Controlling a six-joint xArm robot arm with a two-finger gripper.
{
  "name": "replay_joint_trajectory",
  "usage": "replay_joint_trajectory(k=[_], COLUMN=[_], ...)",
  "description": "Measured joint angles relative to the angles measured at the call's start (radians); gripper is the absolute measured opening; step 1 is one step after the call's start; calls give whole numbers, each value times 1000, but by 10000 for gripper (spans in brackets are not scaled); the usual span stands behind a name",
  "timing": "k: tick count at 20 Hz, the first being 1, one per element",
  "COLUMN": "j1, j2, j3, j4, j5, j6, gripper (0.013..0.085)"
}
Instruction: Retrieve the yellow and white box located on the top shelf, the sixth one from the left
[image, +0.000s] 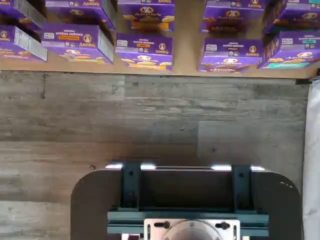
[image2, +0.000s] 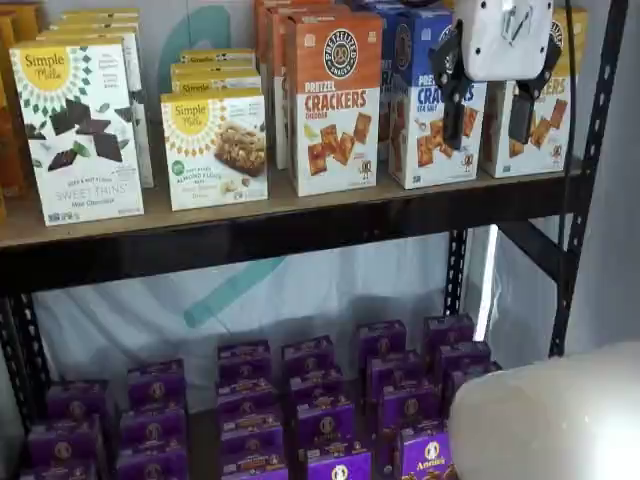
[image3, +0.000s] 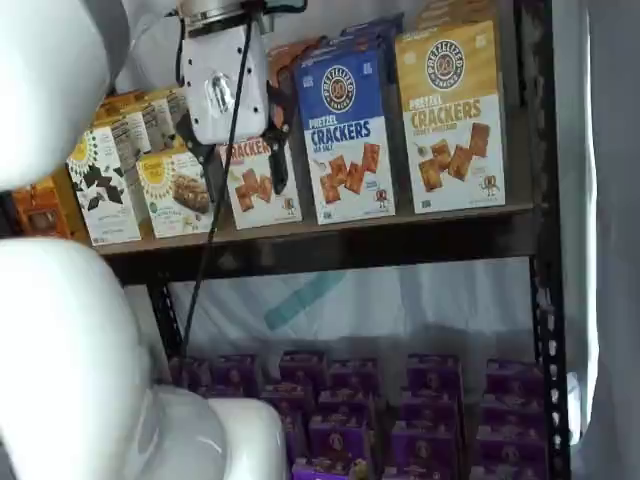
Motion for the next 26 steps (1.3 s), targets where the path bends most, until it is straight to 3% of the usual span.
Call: replay_joint_trajectory(k=[3, 8, 16, 23, 26], j1=[-62, -64, -71, -164, -226], j2=[1, 1, 0, 16, 31], j3=[0, 1, 7, 18, 18], j4=[69, 76, 5, -50, -55], j5=[6, 6, -47, -130, -170], j6=[-30, -32, -69, -179, -239], gripper=[850, 850, 850, 850, 850])
